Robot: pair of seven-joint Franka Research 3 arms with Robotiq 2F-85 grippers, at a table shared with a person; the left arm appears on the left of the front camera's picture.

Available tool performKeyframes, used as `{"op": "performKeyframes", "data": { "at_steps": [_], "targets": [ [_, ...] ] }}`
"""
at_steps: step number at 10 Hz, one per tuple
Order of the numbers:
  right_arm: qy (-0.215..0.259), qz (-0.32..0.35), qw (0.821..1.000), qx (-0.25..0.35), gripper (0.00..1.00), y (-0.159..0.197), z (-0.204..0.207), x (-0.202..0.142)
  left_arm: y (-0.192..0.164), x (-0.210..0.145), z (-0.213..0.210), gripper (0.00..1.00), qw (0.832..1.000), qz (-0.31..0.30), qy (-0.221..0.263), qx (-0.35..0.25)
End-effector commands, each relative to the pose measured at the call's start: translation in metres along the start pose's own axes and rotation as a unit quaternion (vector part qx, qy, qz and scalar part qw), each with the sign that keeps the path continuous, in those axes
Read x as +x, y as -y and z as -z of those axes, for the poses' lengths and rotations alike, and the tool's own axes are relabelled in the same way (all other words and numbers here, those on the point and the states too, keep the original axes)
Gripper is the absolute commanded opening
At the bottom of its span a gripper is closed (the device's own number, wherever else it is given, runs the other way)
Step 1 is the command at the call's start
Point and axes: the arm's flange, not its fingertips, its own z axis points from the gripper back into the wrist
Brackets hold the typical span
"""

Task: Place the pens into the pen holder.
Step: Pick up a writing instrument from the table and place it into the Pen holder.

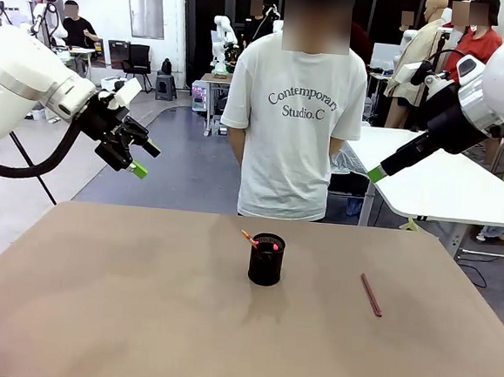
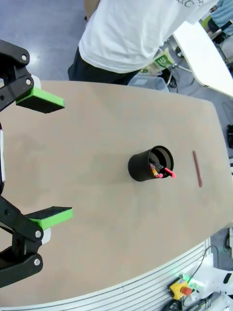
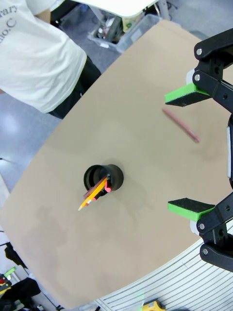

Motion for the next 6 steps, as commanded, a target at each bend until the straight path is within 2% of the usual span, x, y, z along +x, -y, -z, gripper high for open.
{"op": "performKeyframes", "data": {
  "at_steps": [1, 6],
  "targets": [
    [0.003, 0.0, 1.0, 0.005, 1.0, 0.0011, -0.0006, -0.0005, -0.0023, 0.0004, -0.0026, 1.0, 1.0, 0.0, 0.0, -0.005],
    [0.0, 0.0, 1.0, 0.0, 1.0, 0.0, 0.0, 0.0, -0.0023, 0.0004, -0.0026, 1.0, 1.0, 0.0, 0.0, -0.005]
  ]
}}
